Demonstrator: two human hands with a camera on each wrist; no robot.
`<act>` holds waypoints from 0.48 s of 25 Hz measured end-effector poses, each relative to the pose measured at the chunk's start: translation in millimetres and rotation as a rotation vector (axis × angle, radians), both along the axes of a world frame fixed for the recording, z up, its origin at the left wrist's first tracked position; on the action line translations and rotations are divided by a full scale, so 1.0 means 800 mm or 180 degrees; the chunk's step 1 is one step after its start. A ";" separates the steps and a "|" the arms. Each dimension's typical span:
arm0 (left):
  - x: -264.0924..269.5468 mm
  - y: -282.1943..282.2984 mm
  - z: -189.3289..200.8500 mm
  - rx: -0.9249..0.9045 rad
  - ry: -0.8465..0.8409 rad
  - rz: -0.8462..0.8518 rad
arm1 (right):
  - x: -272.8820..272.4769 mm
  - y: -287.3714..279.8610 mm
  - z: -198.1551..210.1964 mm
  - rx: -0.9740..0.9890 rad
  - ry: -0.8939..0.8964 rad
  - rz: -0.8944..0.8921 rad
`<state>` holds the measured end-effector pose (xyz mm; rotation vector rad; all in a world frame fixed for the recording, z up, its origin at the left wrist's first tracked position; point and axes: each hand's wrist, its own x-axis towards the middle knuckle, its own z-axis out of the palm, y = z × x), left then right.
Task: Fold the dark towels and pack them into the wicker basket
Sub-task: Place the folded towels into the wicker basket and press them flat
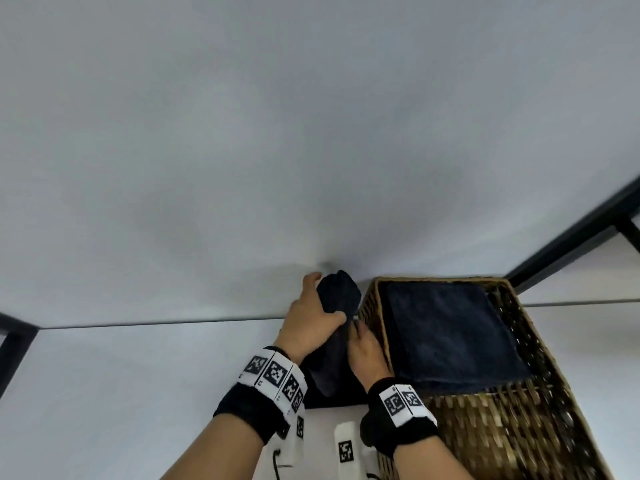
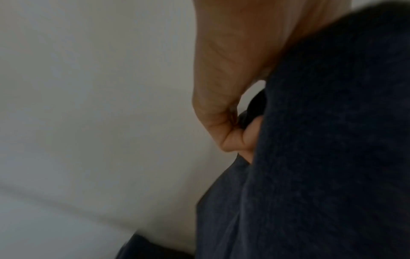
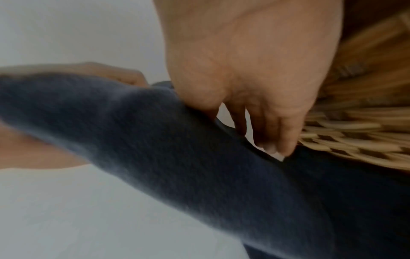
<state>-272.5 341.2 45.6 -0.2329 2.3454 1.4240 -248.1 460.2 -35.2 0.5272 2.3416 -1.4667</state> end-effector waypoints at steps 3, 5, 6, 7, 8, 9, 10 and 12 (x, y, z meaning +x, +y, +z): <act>-0.003 0.032 0.079 0.0176 0.0459 -0.0273 | 0.002 0.021 0.065 -0.1642 -0.0216 -0.0856; -0.002 0.053 0.116 0.0664 0.0607 -0.0207 | 0.001 0.051 0.113 -0.2335 -0.0329 -0.1098; -0.001 0.065 0.128 0.0922 0.0674 -0.0139 | 0.004 0.074 0.136 -0.2466 -0.0286 -0.1083; -0.002 0.077 0.135 0.1133 0.0754 -0.0047 | 0.005 0.102 0.154 -0.2443 -0.0149 -0.1084; -0.003 0.090 0.136 0.1280 0.0853 0.0033 | 0.005 0.130 0.169 -0.2448 0.0061 -0.1138; -0.004 0.102 0.133 0.1319 0.0926 0.0078 | 0.006 0.161 0.180 -0.2342 0.0315 -0.1243; -0.003 0.113 0.125 0.1282 0.0971 0.0078 | 0.008 0.190 0.189 -0.2169 0.0544 -0.1342; 0.003 0.131 0.099 0.1011 0.0897 -0.0069 | 0.009 0.234 0.192 -0.1551 0.0722 -0.1384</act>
